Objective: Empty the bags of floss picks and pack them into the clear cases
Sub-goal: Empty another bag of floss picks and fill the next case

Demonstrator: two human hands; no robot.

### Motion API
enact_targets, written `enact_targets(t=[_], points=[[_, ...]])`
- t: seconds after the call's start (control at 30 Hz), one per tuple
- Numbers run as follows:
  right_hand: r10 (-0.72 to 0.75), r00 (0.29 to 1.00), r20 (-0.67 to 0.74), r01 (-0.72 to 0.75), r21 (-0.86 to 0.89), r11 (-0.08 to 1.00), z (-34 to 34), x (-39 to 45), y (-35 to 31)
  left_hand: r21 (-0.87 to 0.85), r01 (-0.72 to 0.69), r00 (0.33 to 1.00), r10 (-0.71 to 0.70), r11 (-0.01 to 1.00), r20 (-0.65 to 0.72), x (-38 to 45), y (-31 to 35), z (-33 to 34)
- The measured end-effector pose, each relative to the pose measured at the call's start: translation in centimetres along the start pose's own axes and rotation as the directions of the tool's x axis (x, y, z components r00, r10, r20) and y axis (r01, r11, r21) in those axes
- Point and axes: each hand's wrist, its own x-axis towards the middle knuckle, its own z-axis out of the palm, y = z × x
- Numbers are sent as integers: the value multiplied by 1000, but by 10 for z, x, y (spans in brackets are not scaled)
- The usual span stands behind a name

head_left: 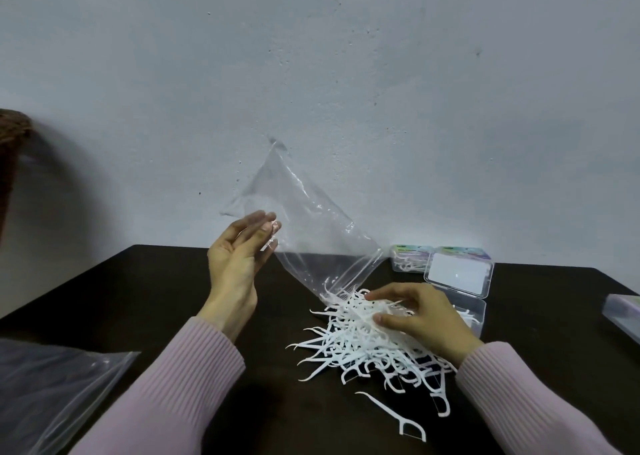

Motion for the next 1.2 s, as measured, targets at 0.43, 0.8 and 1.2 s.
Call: enact_targets(t=[0.43,0.8,1.2], points=[[-162,972,-168,159,-31,987,3,-6,-12,-128,143,980,-158,981,-120,-1,-7,0],[-31,979,-202,91,294,951,5,-1,-18,-50,250,967,-247,967,56,-12,-16,9],[11,978,-210,87,450,889,-17,2,-32,178,136,989,-143,975,29,-8,0,-17]])
